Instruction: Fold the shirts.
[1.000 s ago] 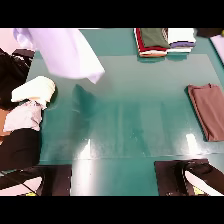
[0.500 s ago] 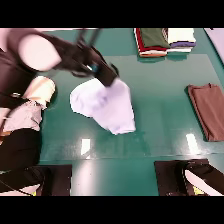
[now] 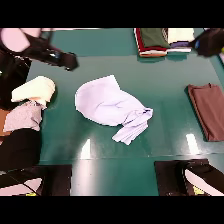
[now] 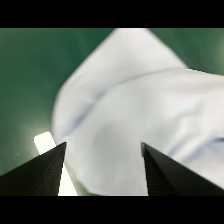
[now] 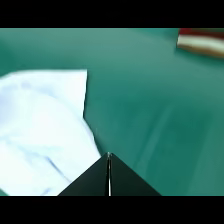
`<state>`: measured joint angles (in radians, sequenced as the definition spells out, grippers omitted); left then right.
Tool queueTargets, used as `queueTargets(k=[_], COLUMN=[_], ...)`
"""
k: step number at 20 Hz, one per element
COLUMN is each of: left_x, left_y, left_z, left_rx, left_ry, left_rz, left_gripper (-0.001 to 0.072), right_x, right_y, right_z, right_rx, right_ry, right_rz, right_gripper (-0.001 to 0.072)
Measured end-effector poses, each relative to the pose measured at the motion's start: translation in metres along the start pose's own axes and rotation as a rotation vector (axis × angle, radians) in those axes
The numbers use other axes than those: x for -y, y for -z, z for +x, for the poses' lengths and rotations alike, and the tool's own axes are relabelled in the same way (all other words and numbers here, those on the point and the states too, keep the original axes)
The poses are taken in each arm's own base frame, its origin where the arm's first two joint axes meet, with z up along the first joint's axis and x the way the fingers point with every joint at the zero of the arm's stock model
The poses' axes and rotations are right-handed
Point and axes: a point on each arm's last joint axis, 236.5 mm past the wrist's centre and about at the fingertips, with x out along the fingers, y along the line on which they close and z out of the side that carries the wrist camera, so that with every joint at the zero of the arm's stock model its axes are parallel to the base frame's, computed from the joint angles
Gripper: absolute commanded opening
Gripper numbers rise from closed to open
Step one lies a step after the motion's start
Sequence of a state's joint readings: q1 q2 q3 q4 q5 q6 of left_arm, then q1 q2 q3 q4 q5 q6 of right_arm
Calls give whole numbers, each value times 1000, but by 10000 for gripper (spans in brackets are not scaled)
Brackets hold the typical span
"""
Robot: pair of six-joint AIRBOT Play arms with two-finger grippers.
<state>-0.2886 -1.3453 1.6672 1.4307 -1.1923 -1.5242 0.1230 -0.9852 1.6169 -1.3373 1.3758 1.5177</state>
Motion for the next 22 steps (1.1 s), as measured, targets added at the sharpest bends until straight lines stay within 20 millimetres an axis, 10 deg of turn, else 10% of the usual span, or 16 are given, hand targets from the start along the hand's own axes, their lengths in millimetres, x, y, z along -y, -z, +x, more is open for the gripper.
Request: queueTargets(k=[4,7,13,16,19,22], left_x=[-77,-104,-107,-107,-106,-106], left_y=[19,38,65,69,70,73], left_z=[1,11,39,46,48,54], left_rx=[-35,-62,-129,-138,-138,-144], left_ry=[-82,-105,-54,-40,-32,-28], left_rz=[-165,-236,-307,-319,-315,-311], left_gripper=[558,559,558,558,558,558], right_x=[40,53,9,-18,-36,-44], right_y=[102,193,312,331,333,329], right_z=[55,87,139,161,179,190], right_rx=[-280,-479,-700,-741,-759,-768], right_ry=[31,-37,-271,-322,-343,-340], right_rz=[156,346,626,629,575,484], right_gripper=[22,477,477,439,64,18])
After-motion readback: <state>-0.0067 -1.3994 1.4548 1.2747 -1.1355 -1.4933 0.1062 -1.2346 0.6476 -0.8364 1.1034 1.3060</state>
